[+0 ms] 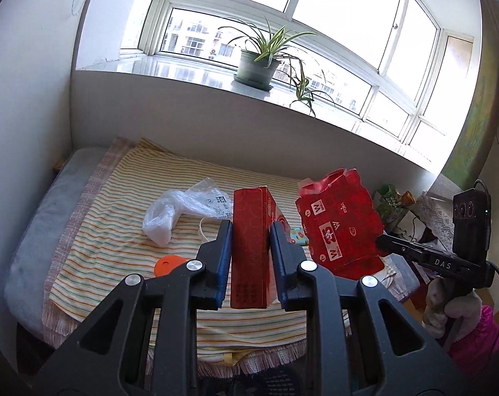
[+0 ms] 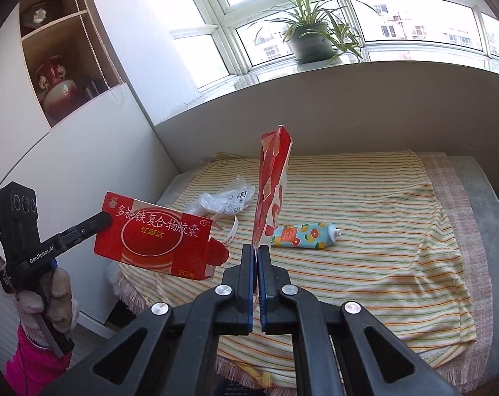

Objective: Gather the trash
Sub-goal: 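Lift the red box and wrapper and carry both down over the blue wastebasket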

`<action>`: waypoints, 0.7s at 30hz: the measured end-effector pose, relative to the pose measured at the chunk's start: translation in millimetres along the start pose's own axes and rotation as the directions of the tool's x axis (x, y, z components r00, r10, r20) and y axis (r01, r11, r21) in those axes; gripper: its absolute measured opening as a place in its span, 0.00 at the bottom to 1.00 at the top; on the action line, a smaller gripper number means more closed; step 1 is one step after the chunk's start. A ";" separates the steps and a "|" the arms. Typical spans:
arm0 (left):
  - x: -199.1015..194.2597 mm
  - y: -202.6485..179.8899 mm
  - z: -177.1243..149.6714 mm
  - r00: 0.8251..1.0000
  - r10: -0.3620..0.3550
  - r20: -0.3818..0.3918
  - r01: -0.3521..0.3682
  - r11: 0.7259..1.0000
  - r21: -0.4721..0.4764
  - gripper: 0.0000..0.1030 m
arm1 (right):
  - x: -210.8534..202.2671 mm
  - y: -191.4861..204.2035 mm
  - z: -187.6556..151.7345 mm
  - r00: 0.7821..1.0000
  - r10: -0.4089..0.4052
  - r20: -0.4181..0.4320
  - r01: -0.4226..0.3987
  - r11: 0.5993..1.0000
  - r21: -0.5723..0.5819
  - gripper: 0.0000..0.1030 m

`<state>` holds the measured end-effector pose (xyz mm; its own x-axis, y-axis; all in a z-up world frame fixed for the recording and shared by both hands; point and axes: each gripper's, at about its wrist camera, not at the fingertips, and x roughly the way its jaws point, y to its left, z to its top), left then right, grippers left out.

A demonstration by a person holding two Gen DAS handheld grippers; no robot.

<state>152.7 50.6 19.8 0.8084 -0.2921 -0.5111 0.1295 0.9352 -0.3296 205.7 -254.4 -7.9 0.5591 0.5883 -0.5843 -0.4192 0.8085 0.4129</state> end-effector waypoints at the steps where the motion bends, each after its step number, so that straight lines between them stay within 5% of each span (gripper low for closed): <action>1: -4.6 -2.1 -1.2 1.000 -0.004 0.002 0.004 1.000 0.002 0.21 | -5.4 0.7 -2.5 1.000 0.004 0.003 -0.004 1.000 -0.001 0.00; 21: -94.7 -15.7 -65.2 1.000 -0.016 -0.003 0.016 1.000 0.003 0.21 | -88.3 35.8 -87.2 0.996 0.076 -0.043 -0.078 0.996 -0.053 0.00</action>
<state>36.7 50.5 21.6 0.8045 -0.3079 -0.5079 0.1443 0.9308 -0.3357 79.0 -278.6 -2.5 0.4942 0.6468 -0.5808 -0.4987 0.7582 0.4200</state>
